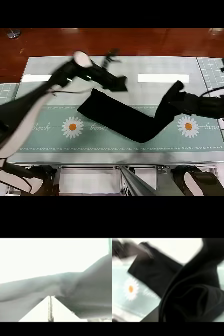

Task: Fold the shirts.

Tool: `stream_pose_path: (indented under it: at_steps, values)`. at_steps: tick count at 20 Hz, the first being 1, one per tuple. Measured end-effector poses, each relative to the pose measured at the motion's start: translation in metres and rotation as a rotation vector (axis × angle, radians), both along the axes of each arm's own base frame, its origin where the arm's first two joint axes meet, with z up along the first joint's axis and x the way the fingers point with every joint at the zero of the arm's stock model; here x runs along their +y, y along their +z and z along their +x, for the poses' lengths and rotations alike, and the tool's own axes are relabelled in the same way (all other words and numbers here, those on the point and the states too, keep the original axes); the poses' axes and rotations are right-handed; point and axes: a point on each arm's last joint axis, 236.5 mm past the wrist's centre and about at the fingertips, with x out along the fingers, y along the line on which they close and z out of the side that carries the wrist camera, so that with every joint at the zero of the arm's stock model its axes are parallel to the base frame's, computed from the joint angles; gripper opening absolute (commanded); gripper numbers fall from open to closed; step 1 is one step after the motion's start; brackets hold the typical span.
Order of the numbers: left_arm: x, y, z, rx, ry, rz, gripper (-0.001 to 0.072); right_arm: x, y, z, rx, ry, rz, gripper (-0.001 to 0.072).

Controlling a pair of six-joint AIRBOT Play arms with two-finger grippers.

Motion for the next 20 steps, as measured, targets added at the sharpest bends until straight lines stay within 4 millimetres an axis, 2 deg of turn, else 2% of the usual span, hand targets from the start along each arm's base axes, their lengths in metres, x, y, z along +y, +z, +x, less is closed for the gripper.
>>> stream_pose_path:
  at_steps: [2, 4, 6, 8, 10, 12, 15, 16, 17, 18, 20]
  values:
    - [0.085, 0.031, 0.035, -0.05, 0.128, 0.035, 0.0021, 0.03, -0.003, 0.011, 0.01, 0.076, 0.024, 0.0045]
    - [0.163, 0.068, 0.049, -0.126, 0.25, 0.06, 0.0022, 0.066, -0.007, 0.025, 0.018, 0.151, 0.039, 0.0045]
    - [0.222, 0.106, 0.042, -0.22, 0.355, 0.081, 0.0022, 0.106, -0.014, 0.044, 0.028, 0.214, 0.048, 0.0045]
    - [0.259, 0.135, 0.023, -0.314, 0.454, 0.101, 0.0023, 0.147, -0.028, 0.063, 0.05, 0.276, 0.043, 0.0045]
    - [0.27, 0.15, -0.006, -0.377, 0.511, 0.102, 0.0022, 0.186, -0.047, 0.08, 0.077, 0.328, 0.042, 0.0045]
    - [0.264, 0.151, -0.042, -0.405, 0.519, 0.094, 0.0022, 0.221, -0.07, 0.091, 0.111, 0.371, 0.042, 0.0045]
    - [0.252, 0.13, -0.081, -0.403, 0.517, 0.087, 0.0022, 0.259, -0.103, 0.103, 0.163, 0.402, 0.047, 0.0046]
    - [0.248, 0.118, -0.09, -0.388, 0.513, 0.086, 0.0022, 0.269, -0.11, 0.106, 0.178, 0.405, 0.054, 0.0075]
    - [0.246, 0.107, -0.097, -0.368, 0.509, 0.085, 0.0023, 0.278, -0.117, 0.107, 0.194, 0.409, 0.059, 0.0416]
    - [0.244, 0.096, -0.102, -0.349, 0.51, 0.085, 0.0022, 0.285, -0.122, 0.107, 0.212, 0.416, 0.067, 0.0619]
    - [0.244, 0.075, -0.104, -0.314, 0.524, 0.087, 0.0022, 0.296, -0.124, 0.097, 0.261, 0.46, 0.099, 0.0624]
